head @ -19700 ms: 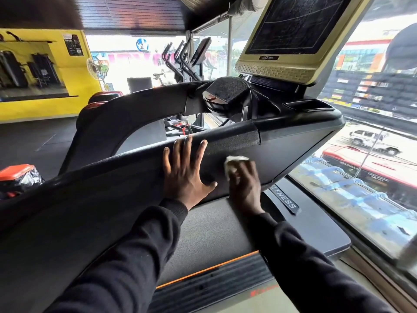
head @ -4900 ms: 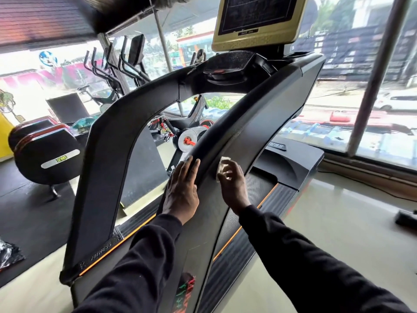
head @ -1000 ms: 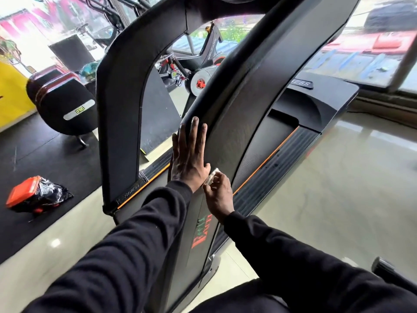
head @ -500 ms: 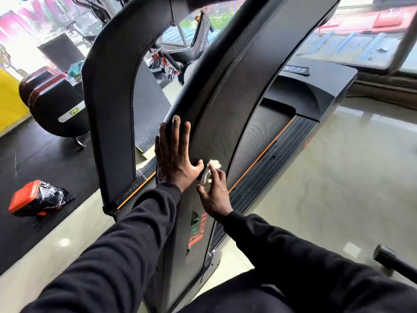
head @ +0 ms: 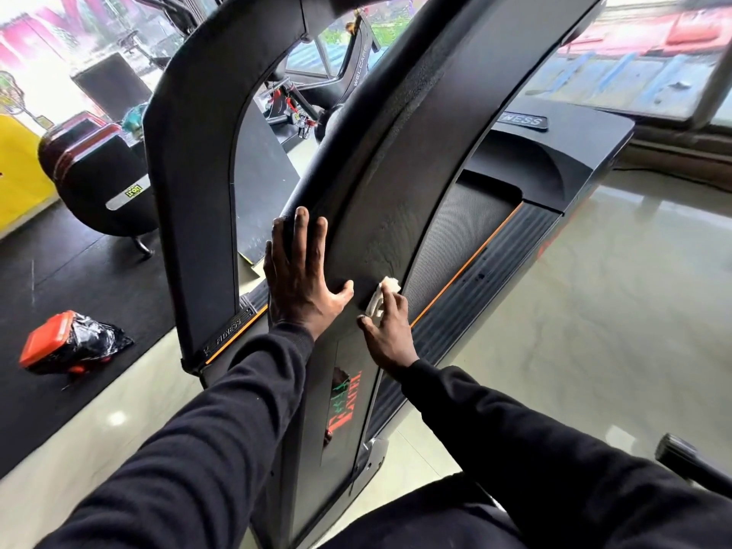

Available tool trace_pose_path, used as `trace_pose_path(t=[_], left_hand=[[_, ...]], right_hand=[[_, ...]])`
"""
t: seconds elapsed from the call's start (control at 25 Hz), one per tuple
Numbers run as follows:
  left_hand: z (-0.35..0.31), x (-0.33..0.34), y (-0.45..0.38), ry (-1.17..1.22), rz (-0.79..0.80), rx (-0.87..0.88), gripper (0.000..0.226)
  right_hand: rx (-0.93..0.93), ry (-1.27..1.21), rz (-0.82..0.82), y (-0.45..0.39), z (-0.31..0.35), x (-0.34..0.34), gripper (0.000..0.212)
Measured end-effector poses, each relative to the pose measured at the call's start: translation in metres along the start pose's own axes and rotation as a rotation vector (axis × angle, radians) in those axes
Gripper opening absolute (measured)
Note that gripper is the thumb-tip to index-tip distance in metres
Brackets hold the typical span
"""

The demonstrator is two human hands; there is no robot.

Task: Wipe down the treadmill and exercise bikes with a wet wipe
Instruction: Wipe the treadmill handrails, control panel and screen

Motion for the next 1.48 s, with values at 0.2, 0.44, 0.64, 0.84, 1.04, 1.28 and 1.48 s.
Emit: trace_pose_path(t=[0.2, 0.44, 0.64, 0.84, 1.04, 1.28, 1.48], left_hand=[[0.0, 0.0, 0.001, -0.009, 0.007, -0.012, 0.114], [0.0, 0.0, 0.002, -0.02, -0.004, -0.016, 0.114], [0.0, 0.001, 0.002, -0.007, -0.029, -0.027, 0.11], [-0.004, -0.004, -0.004, -0.032, 0.043, -0.04, 0.117], [-0.02, -0.008, -0.03, -0.114, 0.075, 0.022, 0.117], [-0.019, 0.0, -0.028, -0.128, 0.01, 0.024, 0.11], [-0.019, 0.0, -0.027, -0.108, -0.031, 0.054, 0.106]], right_hand=[[0.037, 0.036, -0.034, -0.01, 0.003, -0.008, 0.082], [-0.131, 0.087, -0.002, 0.001, 0.022, -0.004, 0.081], [-0.355, 0.14, 0.033, 0.013, 0.048, 0.001, 0.08], [-0.26, 0.117, 0.002, 0.002, 0.05, -0.015, 0.081], [-0.284, 0.108, -0.033, -0.006, 0.057, -0.017, 0.078], [-0.293, 0.145, -0.067, -0.006, 0.059, -0.017, 0.074], [-0.267, 0.141, -0.163, -0.003, 0.067, -0.013, 0.073]])
Point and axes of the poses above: each hand's wrist, its own y-axis away from the middle knuckle, its own x-axis out of the palm, z = x × y, the point moved 5 cm from there along -y, towards the middle knuckle, and after that the axes turned 13 degrees about -y, right-handed, at the moved point
